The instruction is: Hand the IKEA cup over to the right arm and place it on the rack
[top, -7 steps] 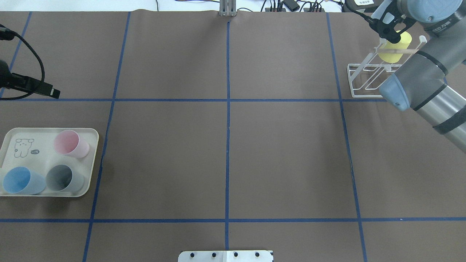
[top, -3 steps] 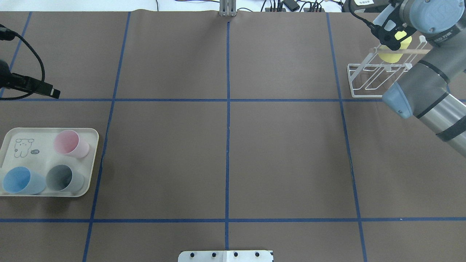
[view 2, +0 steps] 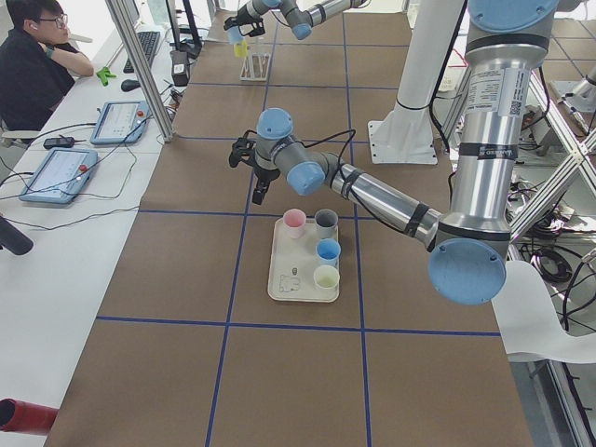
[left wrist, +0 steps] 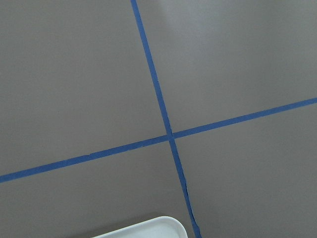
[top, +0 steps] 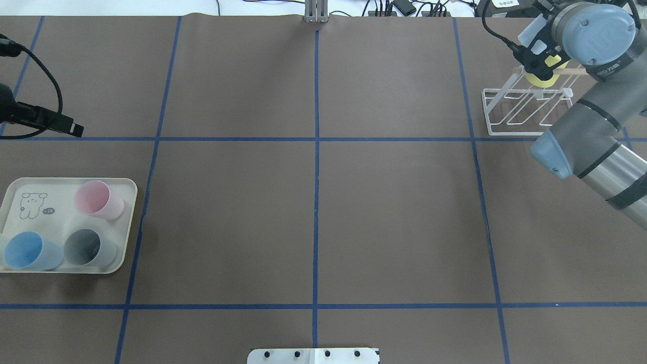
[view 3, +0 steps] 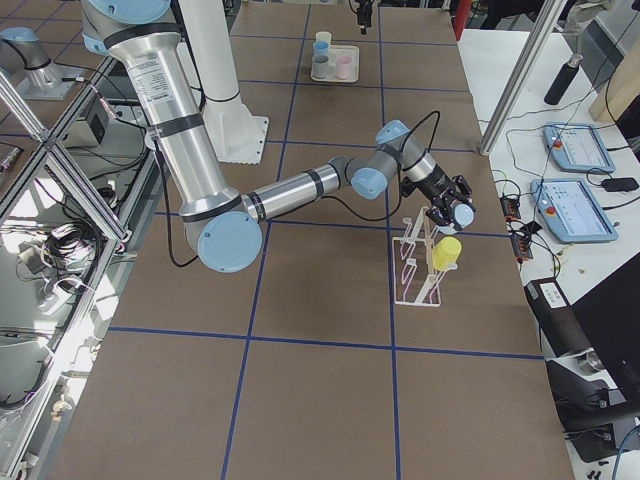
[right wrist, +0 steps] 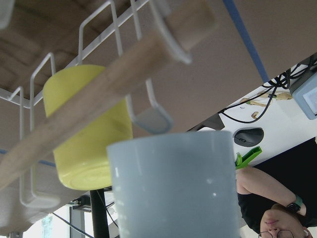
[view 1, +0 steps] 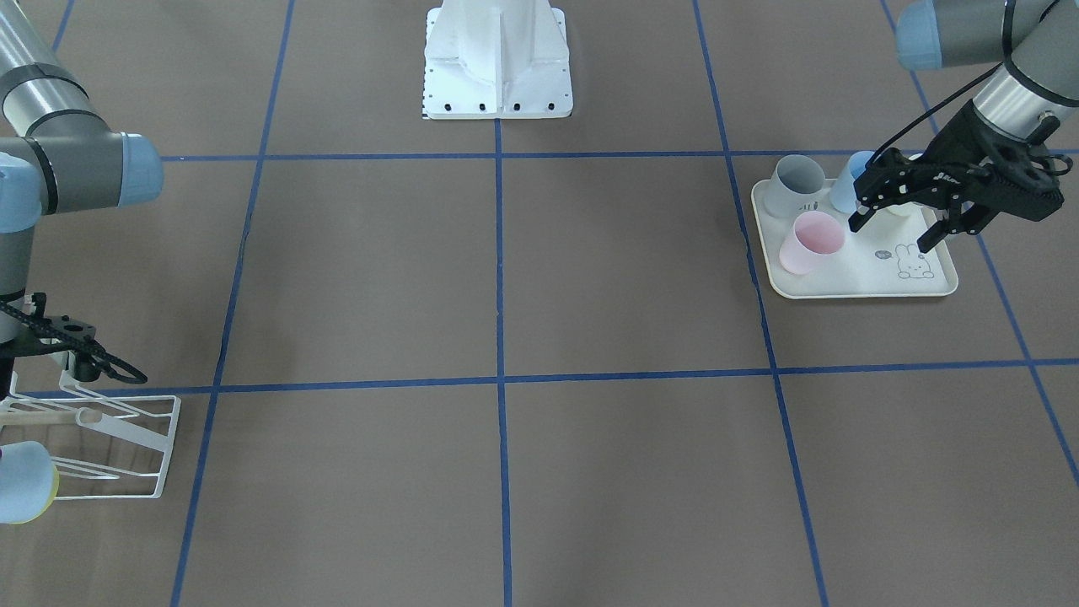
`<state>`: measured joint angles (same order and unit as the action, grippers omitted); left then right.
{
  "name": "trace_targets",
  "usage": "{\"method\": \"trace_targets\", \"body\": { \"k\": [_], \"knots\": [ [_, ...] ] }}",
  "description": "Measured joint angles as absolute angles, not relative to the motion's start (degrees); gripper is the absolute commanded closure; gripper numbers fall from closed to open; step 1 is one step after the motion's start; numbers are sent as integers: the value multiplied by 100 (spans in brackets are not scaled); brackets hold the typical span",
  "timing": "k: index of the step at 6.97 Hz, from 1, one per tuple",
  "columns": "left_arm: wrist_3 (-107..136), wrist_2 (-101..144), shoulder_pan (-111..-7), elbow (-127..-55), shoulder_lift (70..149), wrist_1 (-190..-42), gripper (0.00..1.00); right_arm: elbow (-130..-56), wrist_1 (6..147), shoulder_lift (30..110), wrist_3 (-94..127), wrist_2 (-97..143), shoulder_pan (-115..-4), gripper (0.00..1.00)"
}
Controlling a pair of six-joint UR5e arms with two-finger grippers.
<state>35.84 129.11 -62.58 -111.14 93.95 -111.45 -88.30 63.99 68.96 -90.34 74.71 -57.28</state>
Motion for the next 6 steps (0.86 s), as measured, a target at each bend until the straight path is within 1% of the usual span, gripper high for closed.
{"method": "trace_targets", "body": {
  "k": [2,3,5,6],
  "knots": [
    [3580,12911,-6258,-11089,9396,-11144,0,-8831,6399,6917,-9028,7445,-5634,65],
    [3581,12911,-6258,-11083,9396,-11144,0,-8829,6398,6945,-9028,7405,-5587,63],
    [3572,12911,-6258,-11043,9401,-11149,0,-8822,6403,7018,-9034,7270,-5465,55],
    [3569,12911,-6258,-11029,9403,-11156,0,-8816,6402,7026,-9035,7245,-5435,46]
  ]
}}
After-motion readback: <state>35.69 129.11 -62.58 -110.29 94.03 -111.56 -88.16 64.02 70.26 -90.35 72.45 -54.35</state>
